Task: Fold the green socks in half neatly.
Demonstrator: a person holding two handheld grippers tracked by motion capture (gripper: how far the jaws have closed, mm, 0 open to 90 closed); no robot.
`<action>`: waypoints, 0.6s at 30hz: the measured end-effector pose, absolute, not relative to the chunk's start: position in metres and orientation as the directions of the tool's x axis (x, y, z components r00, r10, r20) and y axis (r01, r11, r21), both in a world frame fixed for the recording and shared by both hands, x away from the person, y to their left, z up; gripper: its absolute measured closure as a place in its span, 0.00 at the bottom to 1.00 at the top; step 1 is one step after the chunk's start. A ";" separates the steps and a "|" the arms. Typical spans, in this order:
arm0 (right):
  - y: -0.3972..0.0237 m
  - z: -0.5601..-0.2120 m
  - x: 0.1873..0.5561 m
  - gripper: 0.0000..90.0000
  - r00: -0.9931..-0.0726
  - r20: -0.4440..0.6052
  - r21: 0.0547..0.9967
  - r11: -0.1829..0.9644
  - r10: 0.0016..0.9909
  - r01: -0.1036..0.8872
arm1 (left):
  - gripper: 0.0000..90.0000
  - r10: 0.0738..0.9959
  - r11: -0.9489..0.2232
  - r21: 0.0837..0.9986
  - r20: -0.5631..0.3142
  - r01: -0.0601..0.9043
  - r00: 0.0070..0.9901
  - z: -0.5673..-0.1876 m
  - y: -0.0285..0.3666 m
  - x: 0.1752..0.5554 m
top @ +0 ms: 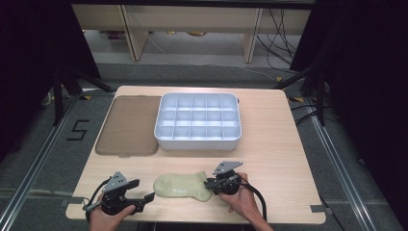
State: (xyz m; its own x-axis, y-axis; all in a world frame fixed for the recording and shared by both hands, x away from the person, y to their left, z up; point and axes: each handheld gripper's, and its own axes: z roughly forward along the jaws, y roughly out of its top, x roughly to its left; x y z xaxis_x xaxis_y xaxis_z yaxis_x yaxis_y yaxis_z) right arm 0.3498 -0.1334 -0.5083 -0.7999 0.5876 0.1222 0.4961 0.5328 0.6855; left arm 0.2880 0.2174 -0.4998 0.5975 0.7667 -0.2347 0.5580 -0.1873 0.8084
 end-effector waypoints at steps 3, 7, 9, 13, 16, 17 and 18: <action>-0.134 -0.504 0.347 0.90 -0.809 0.133 0.696 0.527 0.573 0.488 | 0.20 0.766 -0.190 0.808 -0.234 0.558 0.599 -0.500 0.218 0.288; -0.134 -0.494 0.344 0.91 -0.831 0.140 0.708 0.532 0.538 0.464 | 0.20 0.763 -0.191 0.804 -0.239 0.563 0.600 -0.499 0.218 0.288; -0.136 -0.487 0.340 0.91 -0.843 0.137 0.713 0.539 0.520 0.448 | 0.20 0.762 -0.197 0.803 -0.236 0.563 0.603 -0.499 0.219 0.288; -0.144 -0.475 0.334 0.91 -0.861 0.135 0.724 0.545 0.490 0.424 | 0.20 0.769 -0.182 0.799 -0.247 0.573 0.589 -0.499 0.218 0.287; -0.154 -0.470 0.332 0.91 -0.866 0.149 0.718 0.550 0.477 0.427 | 0.20 0.759 -0.195 0.803 -0.241 0.564 0.605 -0.499 0.219 0.288; -0.160 -0.468 0.331 0.91 -0.858 0.147 0.710 0.552 0.492 0.438 | 0.20 0.765 -0.193 0.801 -0.238 0.567 0.598 -0.499 0.218 0.288; -0.167 -0.468 0.333 0.91 -0.857 0.154 0.705 0.553 0.491 0.444 | 0.20 0.766 -0.203 0.801 -0.228 0.563 0.601 -0.499 0.218 0.287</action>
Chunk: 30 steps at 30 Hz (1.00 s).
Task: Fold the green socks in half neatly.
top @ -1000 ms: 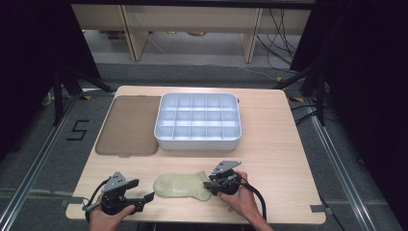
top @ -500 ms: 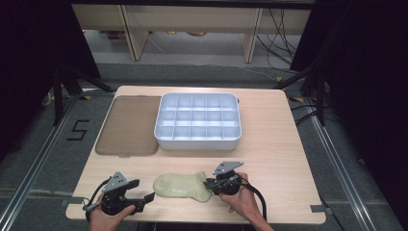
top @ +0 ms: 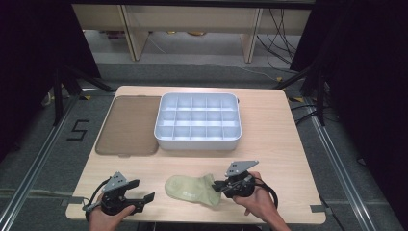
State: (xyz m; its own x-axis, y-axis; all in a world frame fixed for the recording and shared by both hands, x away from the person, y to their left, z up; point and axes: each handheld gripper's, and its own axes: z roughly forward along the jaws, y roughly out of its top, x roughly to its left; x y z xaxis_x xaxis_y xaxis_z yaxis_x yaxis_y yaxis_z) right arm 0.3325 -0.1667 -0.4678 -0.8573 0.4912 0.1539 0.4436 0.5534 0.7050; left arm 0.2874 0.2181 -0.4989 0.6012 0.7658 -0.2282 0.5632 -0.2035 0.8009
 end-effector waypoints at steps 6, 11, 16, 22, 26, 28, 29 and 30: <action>-0.194 -0.473 0.338 0.91 -0.848 0.173 0.682 0.561 0.501 0.470 | 0.20 0.747 -0.201 0.795 -0.253 0.572 0.615 -0.499 0.211 0.287; -0.215 -0.479 0.339 0.91 -0.829 0.200 0.659 0.554 0.522 0.508 | 0.20 0.726 -0.213 0.802 -0.252 0.558 0.639 -0.498 0.200 0.289; -0.231 -0.484 0.345 0.91 -0.834 0.191 0.652 0.568 0.518 0.502 | 0.17 0.687 -0.250 0.801 -0.249 0.544 0.683 -0.496 0.178 0.296; -0.244 -0.490 0.350 0.91 -0.831 0.164 0.643 0.582 0.531 0.498 | 0.19 0.660 -0.279 0.780 -0.268 0.560 0.702 -0.496 0.146 0.310; -0.247 -0.491 0.352 0.91 -0.829 0.158 0.635 0.588 0.536 0.501 | 0.23 0.639 -0.325 0.770 -0.249 0.549 0.728 -0.497 0.125 0.318; -0.247 -0.492 0.352 0.91 -0.830 0.142 0.635 0.593 0.540 0.495 | 0.25 0.642 -0.318 0.768 -0.257 0.555 0.723 -0.498 0.119 0.320; -0.246 -0.493 0.351 0.90 -0.830 0.143 0.631 0.596 0.540 0.496 | 0.25 0.641 -0.315 0.770 -0.259 0.555 0.723 -0.499 0.116 0.323; -0.246 -0.492 0.351 0.90 -0.828 0.143 0.629 0.596 0.542 0.499 | 0.26 0.643 -0.327 0.766 -0.248 0.553 0.724 -0.499 0.115 0.324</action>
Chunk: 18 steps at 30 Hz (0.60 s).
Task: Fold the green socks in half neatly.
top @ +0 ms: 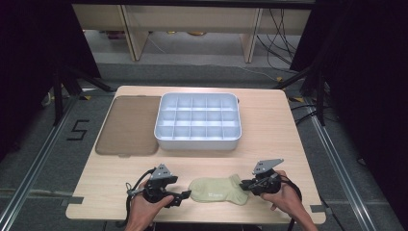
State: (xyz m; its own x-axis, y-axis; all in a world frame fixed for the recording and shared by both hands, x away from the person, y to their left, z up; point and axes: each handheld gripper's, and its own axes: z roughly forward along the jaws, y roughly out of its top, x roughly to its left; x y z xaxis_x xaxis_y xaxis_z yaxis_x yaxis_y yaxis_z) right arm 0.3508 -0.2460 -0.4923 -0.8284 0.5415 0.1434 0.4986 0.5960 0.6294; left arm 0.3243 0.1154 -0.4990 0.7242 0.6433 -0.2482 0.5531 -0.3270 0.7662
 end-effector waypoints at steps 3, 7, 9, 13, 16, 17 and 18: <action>-0.247 -0.492 0.351 0.90 -0.832 0.135 0.637 0.596 0.538 0.489 | 0.29 0.652 -0.324 0.762 -0.249 0.560 0.716 -0.501 0.109 0.326; -0.247 -0.494 0.352 0.90 -0.835 0.124 0.641 0.599 0.536 0.480 | 0.32 0.653 -0.342 0.758 -0.234 0.556 0.720 -0.504 0.100 0.328; -0.246 -0.493 0.352 0.90 -0.832 0.132 0.636 0.598 0.538 0.487 | 0.33 0.641 -0.383 0.745 -0.211 0.546 0.738 -0.505 0.097 0.329; -0.247 -0.492 0.351 0.89 -0.838 0.126 0.643 0.599 0.531 0.476 | 0.39 0.643 -0.424 0.733 -0.170 0.532 0.747 -0.508 0.086 0.328; -0.247 -0.492 0.351 0.89 -0.841 0.124 0.645 0.602 0.526 0.471 | 0.42 0.631 -0.466 0.716 -0.143 0.520 0.763 -0.509 0.080 0.327; -0.248 -0.492 0.351 0.89 -0.842 0.116 0.649 0.601 0.527 0.466 | 0.44 0.635 -0.479 0.711 -0.123 0.515 0.762 -0.509 0.077 0.327; -0.248 -0.492 0.351 0.89 -0.840 0.118 0.645 0.602 0.529 0.470 | 0.45 0.630 -0.497 0.707 -0.104 0.503 0.769 -0.510 0.076 0.326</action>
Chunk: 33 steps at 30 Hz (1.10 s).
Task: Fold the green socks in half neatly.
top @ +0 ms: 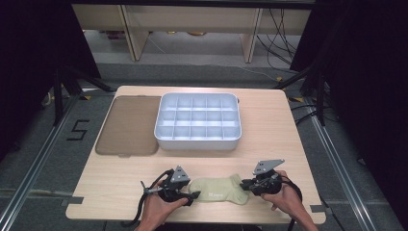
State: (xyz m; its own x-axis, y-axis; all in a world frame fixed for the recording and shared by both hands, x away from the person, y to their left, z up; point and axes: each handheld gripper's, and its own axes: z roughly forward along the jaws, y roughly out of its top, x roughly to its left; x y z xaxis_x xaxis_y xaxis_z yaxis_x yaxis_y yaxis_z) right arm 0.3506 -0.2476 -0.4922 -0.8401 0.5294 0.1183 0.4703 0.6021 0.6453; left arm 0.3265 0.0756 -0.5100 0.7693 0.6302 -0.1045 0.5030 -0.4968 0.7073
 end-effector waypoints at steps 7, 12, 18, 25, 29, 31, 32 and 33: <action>-0.248 -0.492 0.351 0.88 -0.839 0.105 0.648 0.603 0.534 0.465 | 0.58 0.616 -0.523 0.703 -0.078 0.482 0.784 -0.511 0.071 0.325; -0.247 -0.493 0.350 0.86 -0.833 0.102 0.648 0.599 0.544 0.471 | 0.72 0.623 -0.486 0.718 -0.115 0.498 0.774 -0.513 0.071 0.324; -0.247 -0.490 0.348 0.76 -0.815 0.099 0.658 0.577 0.570 0.484 | 0.86 0.619 -0.438 0.738 -0.167 0.514 0.767 -0.514 0.071 0.323; -0.236 -0.475 0.339 0.78 -0.808 0.068 0.729 0.524 0.585 0.440 | 0.89 0.604 -0.441 0.747 -0.163 0.498 0.780 -0.510 0.068 0.321; -0.220 -0.472 0.331 0.89 -0.837 0.053 0.742 0.540 0.544 0.398 | 0.89 0.594 -0.464 0.743 -0.143 0.483 0.791 -0.506 0.071 0.321; -0.214 -0.472 0.329 0.91 -0.849 0.039 0.736 0.560 0.526 0.381 | 0.90 0.590 -0.464 0.748 -0.138 0.475 0.795 -0.503 0.072 0.321; -0.211 -0.473 0.328 0.92 -0.850 0.044 0.735 0.559 0.525 0.383 | 0.90 0.602 -0.452 0.748 -0.145 0.486 0.785 -0.502 0.073 0.320; -0.207 -0.474 0.328 0.93 -0.857 0.046 0.734 0.564 0.513 0.377 | 0.90 0.601 -0.445 0.747 -0.160 0.493 0.783 -0.500 0.073 0.320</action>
State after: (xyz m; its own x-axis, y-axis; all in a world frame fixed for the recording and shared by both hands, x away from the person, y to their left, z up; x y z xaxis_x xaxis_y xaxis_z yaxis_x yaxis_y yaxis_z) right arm 0.3278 -0.2074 -0.4741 -0.8572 0.5128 0.0462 0.3772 0.5643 0.7344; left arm 0.3199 0.0734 -0.4999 0.7834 0.6007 -0.1596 0.4935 -0.4449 0.7474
